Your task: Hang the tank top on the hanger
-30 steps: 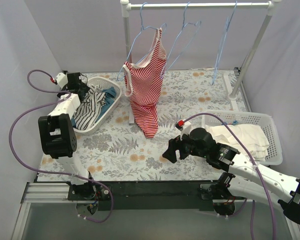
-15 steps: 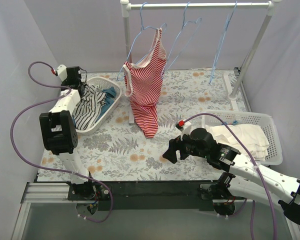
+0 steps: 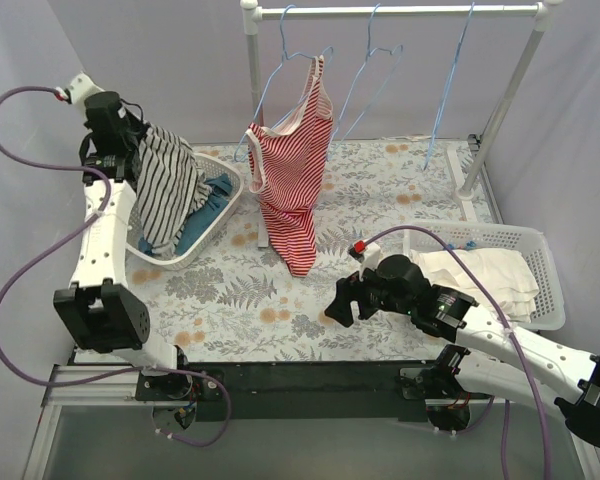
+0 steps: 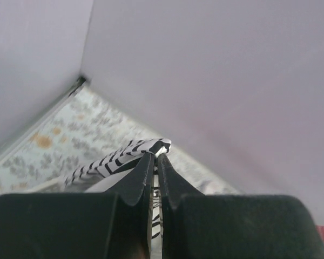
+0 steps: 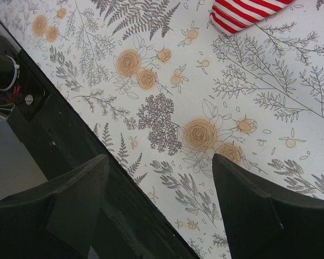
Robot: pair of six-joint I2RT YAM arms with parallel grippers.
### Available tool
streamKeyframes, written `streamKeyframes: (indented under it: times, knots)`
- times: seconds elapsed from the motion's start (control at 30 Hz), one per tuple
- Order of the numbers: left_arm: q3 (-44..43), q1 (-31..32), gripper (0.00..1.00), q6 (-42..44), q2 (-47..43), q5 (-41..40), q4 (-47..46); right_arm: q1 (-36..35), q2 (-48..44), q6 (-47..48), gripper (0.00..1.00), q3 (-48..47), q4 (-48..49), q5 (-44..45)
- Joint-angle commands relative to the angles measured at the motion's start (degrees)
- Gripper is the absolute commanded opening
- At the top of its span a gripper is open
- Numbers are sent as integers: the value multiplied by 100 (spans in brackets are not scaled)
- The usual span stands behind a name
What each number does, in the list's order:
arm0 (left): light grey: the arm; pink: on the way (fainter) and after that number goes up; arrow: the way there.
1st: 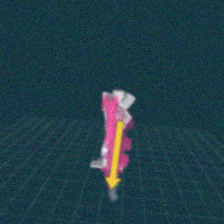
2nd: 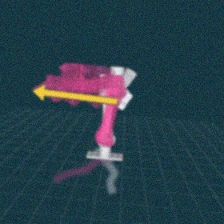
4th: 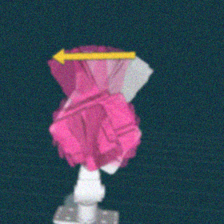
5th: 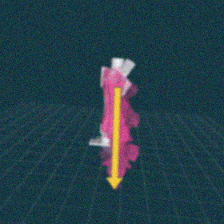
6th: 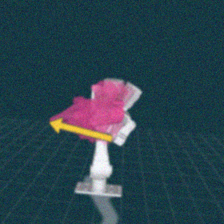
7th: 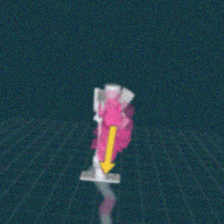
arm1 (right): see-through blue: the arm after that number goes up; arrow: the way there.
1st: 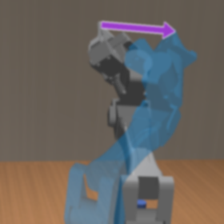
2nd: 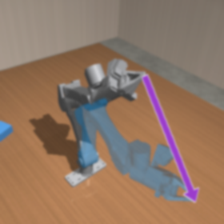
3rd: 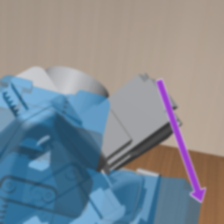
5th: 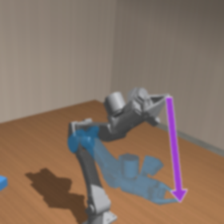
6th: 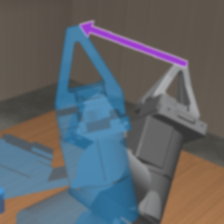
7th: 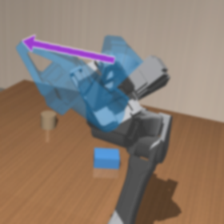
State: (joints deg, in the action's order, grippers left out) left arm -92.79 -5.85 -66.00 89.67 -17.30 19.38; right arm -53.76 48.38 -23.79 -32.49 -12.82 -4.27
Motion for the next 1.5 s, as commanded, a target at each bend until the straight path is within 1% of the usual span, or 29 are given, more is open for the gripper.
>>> streamKeyframes:
  times: [0.0,0.03,0.07,0.17,0.2,0.27,0.3,0.4,0.43,0.6,0.63,0.7,0.73,0.77,0.8,0.83,0.87,0.9,0.93,1.0,1.1,1.17,1.27,1.3,1.37,1.4,1.47]
  knots:
    - [-643,-13,0,298,-915,831,-4,-12,66,129,85,-398,87,-30]
    - [-678,-22,0,333,-1151,1007,-108,-12,84,147,85,-425,78,-12]
    - [-696,-22,0,350,-1249,1349,-153,-12,110,147,85,-477,78,-3]
    - [-731,-13,0,307,-1680,1720,-294,-12,145,199,85,-591,43,49]
    - [-723,-13,0,272,-1785,2078,-407,-12,145,199,85,-627,43,67]
    - [-749,-13,0,210,-2074,2326,-505,-12,163,226,85,-697,34,102]
    - [-766,-22,0,184,-2163,2650,-601,-21,163,235,85,-758,16,120]
    - [-881,-22,0,184,-2453,3161,-698,-12,154,252,85,-855,-19,199]
    - [-889,-13,0,175,-2524,3450,-716,-12,137,261,85,-882,-28,242]
    - [-697,-22,0,78,-3059,4348,-821,-12,22,270,85,-943,-63,392]
    - [-644,-22,0,-44,-3148,4732,-856,-21,-39,270,85,-952,-54,392]
    - [-521,-22,0,-290,-3340,5182,-952,-12,-118,226,85,-961,-63,549]
    - [-294,-13,0,-648,-3411,5410,-1049,-12,-197,208,85,-952,-54,637]
    - [-101,-22,0,-947,-3490,5935,-1215,-12,-241,200,85,-943,-63,690]
    - [119,-13,0,-1220,-3587,6192,-1687,-12,-285,147,85,-926,-54,743]
    - [678,-22,0,-1466,-3779,6386,-1900,-12,-381,112,85,-908,-54,874]
    - [936,-22,0,-1947,-3894,6545,-2163,-12,-434,85,85,-856,-54,945]
    - [1226,-22,0,-2135,-3983,6755,-2505,-12,-487,24,85,-812,-54,1007]
    - [1629,-13,0,-2285,-4123,6888,-2596,-12,-601,-20,85,-777,-37,1138]
    - [2026,-4,0,-2435,-4238,6968,-2614,-12,-689,-90,85,-636,-2,1209]
    - [2634,153,0,-2444,-4387,7091,-2580,-12,-821,-187,85,-469,104,1218]
    - [2993,250,0,-2305,-4449,7091,-2439,-12,-822,-213,85,-416,122,1236]
    - [3302,505,0,-2006,-4441,6951,-2149,-12,-708,-301,85,-311,192,1262]
    - [3468,906,0,-1918,-4406,6872,-1975,-12,-672,-328,85,-258,236,1254]
    - [3575,1251,0,-1461,-4344,6381,-1509,-12,-506,-424,85,-92,358,1175]
    - [3732,1557,0,-1338,-4326,6179,-1246,-12,-444,-459,85,-39,498,1148]
    - [3978,1753,0,-1188,-4344,5845,-1103,-12,-225,-538,85,120,675,1017]
